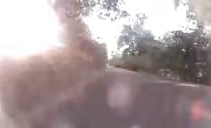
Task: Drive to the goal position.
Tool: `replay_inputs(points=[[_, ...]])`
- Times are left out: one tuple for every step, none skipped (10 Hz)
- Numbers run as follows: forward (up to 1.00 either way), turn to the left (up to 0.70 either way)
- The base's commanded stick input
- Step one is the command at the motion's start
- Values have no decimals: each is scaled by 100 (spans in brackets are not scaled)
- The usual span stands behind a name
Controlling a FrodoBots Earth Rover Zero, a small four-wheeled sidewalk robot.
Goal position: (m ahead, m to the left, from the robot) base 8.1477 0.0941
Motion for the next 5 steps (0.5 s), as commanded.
replay_inputs(points=[[70,0],[70,0],[70,0],[70,0],[70,0]])
